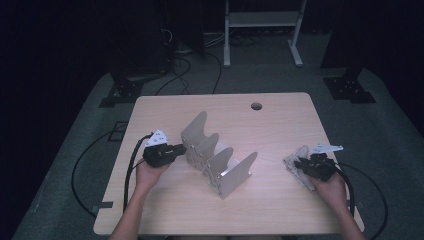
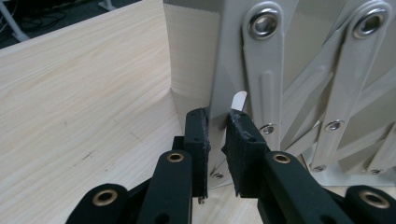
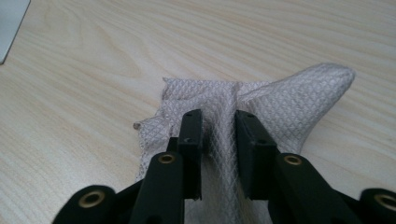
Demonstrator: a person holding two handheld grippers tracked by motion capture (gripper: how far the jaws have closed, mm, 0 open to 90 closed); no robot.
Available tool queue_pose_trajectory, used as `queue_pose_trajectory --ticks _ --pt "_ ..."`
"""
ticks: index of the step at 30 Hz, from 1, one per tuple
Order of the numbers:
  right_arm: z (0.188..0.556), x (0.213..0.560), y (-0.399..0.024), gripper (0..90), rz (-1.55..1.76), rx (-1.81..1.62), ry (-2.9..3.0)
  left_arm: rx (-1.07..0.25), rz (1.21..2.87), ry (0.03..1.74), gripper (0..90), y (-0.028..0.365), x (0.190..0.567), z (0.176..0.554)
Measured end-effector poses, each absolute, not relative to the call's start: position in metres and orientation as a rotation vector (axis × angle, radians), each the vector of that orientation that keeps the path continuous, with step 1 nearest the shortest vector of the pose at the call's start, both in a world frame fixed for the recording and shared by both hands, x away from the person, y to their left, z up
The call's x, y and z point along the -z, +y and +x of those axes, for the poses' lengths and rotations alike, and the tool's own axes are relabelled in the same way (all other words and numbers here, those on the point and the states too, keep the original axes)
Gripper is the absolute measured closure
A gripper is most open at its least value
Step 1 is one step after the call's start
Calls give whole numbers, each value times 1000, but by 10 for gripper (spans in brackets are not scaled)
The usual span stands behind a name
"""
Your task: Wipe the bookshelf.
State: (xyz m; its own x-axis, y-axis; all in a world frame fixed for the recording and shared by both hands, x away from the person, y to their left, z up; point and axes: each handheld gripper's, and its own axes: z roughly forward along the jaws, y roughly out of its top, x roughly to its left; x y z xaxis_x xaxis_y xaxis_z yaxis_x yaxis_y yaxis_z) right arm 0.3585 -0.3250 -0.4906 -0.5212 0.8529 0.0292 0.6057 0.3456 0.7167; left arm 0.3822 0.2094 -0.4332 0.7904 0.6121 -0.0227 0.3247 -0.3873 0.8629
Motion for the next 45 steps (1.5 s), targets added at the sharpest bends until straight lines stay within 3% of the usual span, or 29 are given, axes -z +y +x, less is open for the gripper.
queue_pose_trajectory --ticks 3,5,14,17,18,19,20,21,22,25,31,45 --pt "360 489 -325 653 1300 -978 2279 -368 1994 700 788 209 434 380" --pt "362 485 -323 447 1328 -942 2272 -367 1988 702 788 210 434 377" --pt "373 487 -330 315 1433 -894 2215 -373 1972 697 788 211 433 375" --pt "375 490 -328 336 1442 -908 2223 -374 1978 700 785 211 433 375" --pt "376 490 -328 396 1440 -930 2238 -373 1972 700 782 211 433 376" --pt "376 490 -328 396 1440 -930 2238 -373 1972 700 777 211 433 376" --pt "376 489 -326 539 1421 -959 2262 -377 1974 700 769 211 433 375" --pt "376 489 -326 539 1421 -959 2262 -377 1974 700 761 211 433 375" --pt "376 489 -322 638 1420 -992 2286 -379 1971 708 750 212 432 375" --pt "376 489 -320 713 1420 -1019 2302 -381 1959 718 717 214 431 373" --pt "367 485 -311 733 1326 -1111 2332 -375 1948 738 663 217 429 368" --pt "312 426 -226 733 715 -1554 2318 -403 1942 760 522 213 438 350"
